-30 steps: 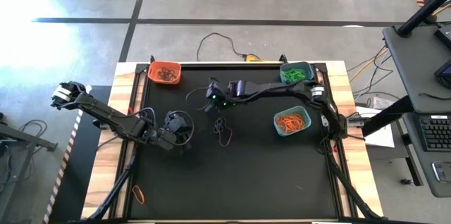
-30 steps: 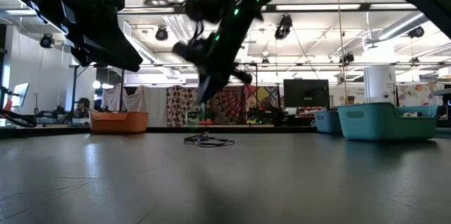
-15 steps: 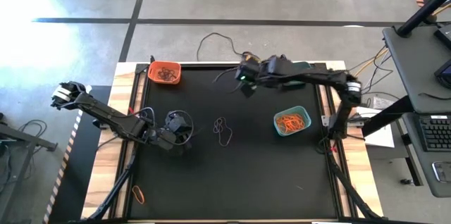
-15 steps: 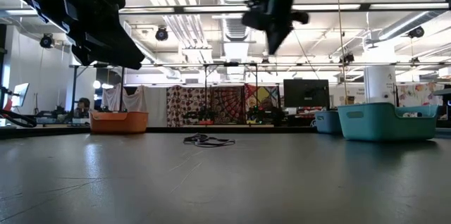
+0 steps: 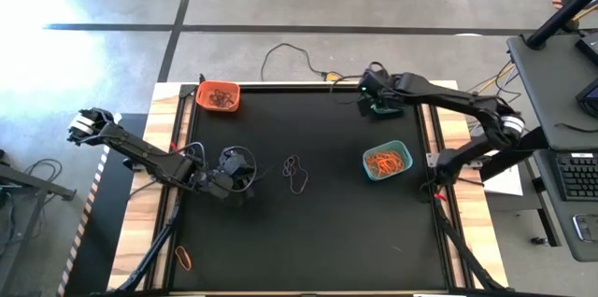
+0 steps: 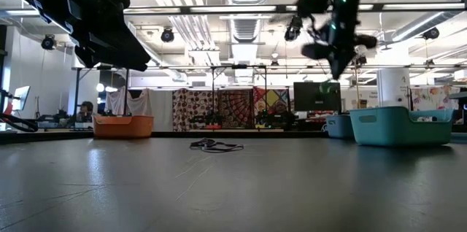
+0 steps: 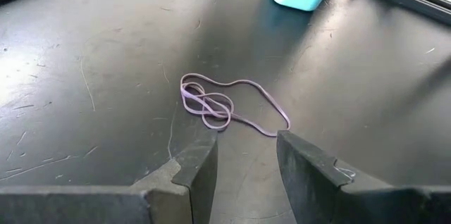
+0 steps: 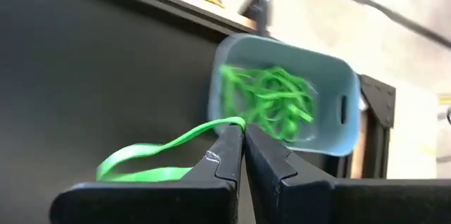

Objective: Sort rubber bands into baskets
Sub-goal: Put the green rubber band into the blue bin

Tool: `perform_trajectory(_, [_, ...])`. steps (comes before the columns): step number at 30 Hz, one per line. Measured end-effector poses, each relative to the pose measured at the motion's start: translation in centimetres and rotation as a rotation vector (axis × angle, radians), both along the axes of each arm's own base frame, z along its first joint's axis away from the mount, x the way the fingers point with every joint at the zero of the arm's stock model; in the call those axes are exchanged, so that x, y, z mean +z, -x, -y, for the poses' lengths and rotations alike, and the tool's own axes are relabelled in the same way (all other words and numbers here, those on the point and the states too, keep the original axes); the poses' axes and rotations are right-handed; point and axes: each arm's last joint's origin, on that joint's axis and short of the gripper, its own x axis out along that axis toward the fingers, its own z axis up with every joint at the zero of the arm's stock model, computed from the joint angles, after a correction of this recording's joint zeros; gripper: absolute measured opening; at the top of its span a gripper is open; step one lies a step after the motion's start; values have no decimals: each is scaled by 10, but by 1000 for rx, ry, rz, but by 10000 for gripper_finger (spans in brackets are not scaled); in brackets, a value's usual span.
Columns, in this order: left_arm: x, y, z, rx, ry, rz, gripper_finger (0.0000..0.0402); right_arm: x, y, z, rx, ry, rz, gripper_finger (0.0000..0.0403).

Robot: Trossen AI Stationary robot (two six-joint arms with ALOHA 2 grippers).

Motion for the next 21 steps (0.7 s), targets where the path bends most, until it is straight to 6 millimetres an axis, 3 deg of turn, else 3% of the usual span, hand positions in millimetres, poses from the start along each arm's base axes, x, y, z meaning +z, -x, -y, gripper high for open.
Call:
perform_trajectory(10, [0,0,0,0,0,0,131,-42,58,45,-208,-37,29,9])
perform_trajectory(16, [0,0,0,0,0,0,131,-55,72,70,-245,-21,49,9])
perform_trajectory(21, [0,0,0,0,2,4,131,-64,69,87,-225,-25,156,9])
